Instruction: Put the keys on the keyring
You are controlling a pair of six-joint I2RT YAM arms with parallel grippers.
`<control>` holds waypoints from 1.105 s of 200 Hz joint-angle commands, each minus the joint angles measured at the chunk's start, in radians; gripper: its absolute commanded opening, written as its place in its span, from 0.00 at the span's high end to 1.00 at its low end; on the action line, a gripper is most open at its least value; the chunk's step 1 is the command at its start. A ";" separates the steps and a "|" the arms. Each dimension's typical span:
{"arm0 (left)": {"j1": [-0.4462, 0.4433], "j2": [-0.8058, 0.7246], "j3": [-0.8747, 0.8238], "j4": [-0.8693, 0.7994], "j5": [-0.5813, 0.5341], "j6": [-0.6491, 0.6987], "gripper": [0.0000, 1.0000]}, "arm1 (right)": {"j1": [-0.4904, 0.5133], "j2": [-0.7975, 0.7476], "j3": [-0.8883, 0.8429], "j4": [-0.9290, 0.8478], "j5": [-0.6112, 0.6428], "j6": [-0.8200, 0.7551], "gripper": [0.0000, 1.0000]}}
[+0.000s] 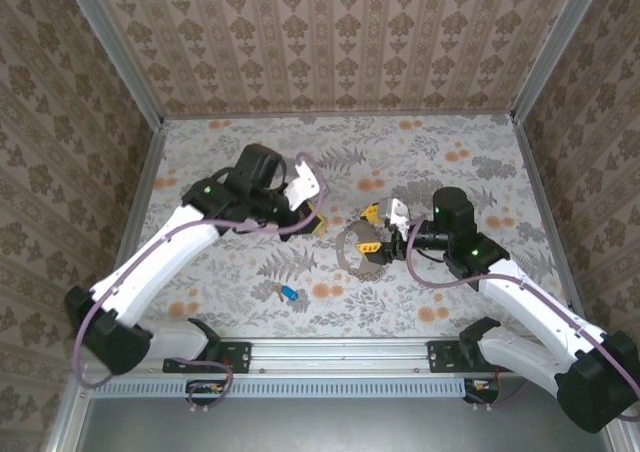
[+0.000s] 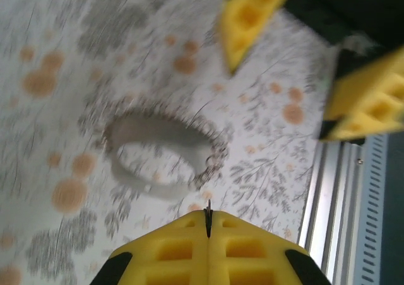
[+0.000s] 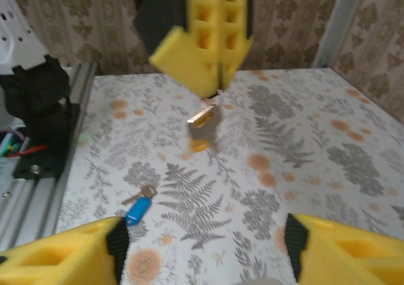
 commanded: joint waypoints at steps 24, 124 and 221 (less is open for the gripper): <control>-0.019 -0.142 -0.137 0.231 0.168 0.257 1.00 | 0.086 -0.001 0.079 -0.022 -0.068 -0.016 0.46; -0.132 -0.103 -0.129 0.193 0.148 0.470 1.00 | 0.210 -0.026 0.127 -0.171 0.117 -0.137 0.73; -0.135 -0.081 -0.129 0.262 0.181 0.424 1.00 | 0.216 -0.039 0.096 -0.089 0.129 -0.096 0.81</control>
